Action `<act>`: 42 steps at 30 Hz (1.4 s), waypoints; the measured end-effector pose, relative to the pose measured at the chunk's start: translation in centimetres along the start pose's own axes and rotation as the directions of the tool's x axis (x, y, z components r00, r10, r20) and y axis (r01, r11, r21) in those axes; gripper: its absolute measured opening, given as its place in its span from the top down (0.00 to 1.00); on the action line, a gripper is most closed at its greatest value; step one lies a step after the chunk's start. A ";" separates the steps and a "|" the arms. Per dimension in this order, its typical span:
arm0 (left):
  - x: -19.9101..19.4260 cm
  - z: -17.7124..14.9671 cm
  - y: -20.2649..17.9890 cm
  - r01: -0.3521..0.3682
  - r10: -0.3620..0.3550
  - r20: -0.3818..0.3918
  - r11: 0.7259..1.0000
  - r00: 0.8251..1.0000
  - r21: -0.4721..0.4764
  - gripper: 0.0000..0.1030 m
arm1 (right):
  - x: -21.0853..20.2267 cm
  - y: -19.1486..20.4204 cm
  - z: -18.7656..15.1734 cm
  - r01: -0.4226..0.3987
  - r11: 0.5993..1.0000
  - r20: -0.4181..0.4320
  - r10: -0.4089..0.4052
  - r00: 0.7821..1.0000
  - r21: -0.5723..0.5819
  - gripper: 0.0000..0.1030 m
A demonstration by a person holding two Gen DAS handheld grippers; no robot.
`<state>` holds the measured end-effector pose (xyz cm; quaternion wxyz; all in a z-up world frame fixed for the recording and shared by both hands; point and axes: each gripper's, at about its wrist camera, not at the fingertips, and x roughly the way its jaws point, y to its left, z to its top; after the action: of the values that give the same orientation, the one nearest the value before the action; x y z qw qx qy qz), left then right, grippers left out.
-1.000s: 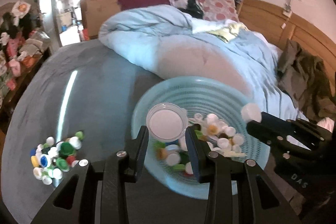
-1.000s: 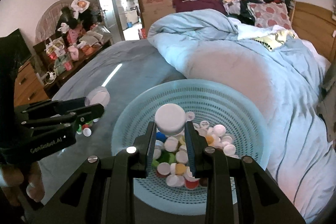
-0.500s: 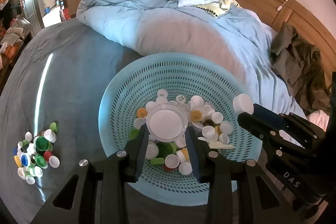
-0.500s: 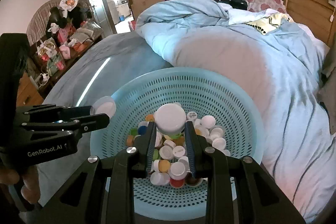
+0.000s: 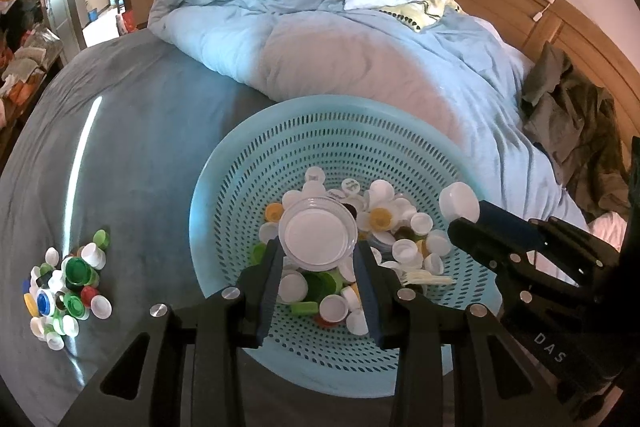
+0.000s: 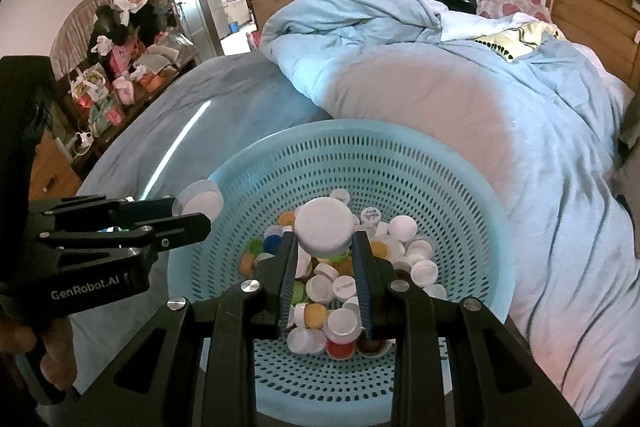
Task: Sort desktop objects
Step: 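Open both tools to drop the white caps into the basket, then grasp white printed cap with left tool while right tool returns to pile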
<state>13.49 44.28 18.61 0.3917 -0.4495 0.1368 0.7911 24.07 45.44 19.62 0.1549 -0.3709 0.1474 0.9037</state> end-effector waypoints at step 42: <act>1.6 -17.6 39.1 -0.282 0.270 -0.087 0.875 0.959 -0.394 0.16 | 3.5 13.6 -17.2 -0.212 0.972 -0.246 0.182 0.952 -0.098 0.62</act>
<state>-5.40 9.38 2.19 0.1722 -0.5079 0.0397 0.8431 27.20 27.15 7.42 0.0221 -0.4675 0.1449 0.8718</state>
